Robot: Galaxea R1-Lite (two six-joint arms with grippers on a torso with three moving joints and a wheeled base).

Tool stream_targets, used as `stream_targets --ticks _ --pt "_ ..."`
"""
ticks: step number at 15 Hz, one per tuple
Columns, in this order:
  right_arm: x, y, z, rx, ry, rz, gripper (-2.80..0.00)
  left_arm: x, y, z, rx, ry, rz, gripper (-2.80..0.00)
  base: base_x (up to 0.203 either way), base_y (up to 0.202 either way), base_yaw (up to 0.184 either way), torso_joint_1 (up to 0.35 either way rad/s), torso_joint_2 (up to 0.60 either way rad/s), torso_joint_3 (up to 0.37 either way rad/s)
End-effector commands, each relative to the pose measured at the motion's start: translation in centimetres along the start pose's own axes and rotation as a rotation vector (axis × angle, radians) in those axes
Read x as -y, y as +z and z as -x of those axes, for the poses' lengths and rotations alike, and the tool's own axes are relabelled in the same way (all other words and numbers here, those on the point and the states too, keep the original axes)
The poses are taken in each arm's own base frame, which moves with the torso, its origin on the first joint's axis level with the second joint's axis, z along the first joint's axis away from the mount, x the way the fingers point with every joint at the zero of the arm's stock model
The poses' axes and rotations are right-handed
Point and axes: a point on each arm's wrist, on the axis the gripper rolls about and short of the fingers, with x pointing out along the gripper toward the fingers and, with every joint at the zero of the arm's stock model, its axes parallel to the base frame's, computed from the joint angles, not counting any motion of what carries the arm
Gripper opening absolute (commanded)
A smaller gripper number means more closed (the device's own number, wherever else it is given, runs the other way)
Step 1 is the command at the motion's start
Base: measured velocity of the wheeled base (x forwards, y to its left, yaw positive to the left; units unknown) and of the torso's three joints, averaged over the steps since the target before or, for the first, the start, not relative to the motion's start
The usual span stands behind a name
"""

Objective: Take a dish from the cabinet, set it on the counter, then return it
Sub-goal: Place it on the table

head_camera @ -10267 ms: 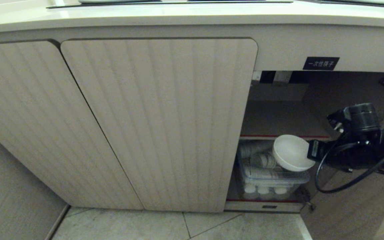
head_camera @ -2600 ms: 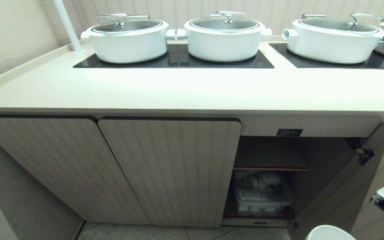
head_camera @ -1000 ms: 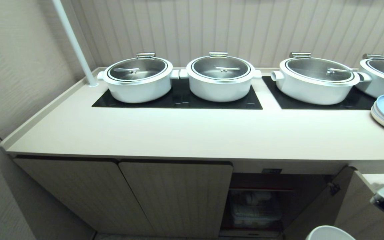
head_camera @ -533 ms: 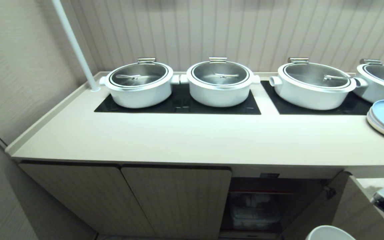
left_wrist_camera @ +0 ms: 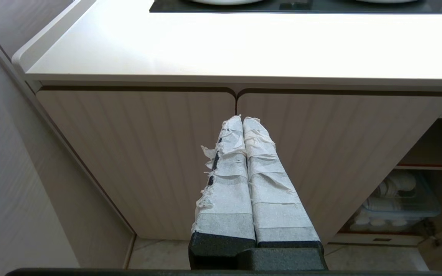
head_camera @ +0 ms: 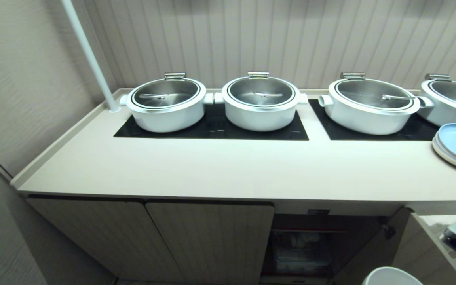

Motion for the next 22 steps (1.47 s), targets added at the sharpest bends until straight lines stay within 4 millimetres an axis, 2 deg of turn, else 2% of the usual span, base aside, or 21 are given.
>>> stream_targets --ticks 1,13,22 --pt "0.01 0.00 -0.03 0.002 0.002 0.002 -2.80 0.00 0.03 0.01 0.001 0.000 0.001 -2.80 0.000 0.000 0.000 0.099 -0.18 -0.092" --pt "0.01 -0.14 -0.08 0.002 0.001 0.007 -2.80 0.00 0.03 0.01 0.001 0.000 0.001 -2.80 0.000 0.000 0.000 0.074 -0.14 -0.070" --pt "0.12 -0.12 -0.20 -0.002 -0.002 -0.005 -2.80 0.00 0.02 0.01 0.001 0.000 0.001 -2.80 0.000 0.000 0.000 0.000 0.00 0.000"
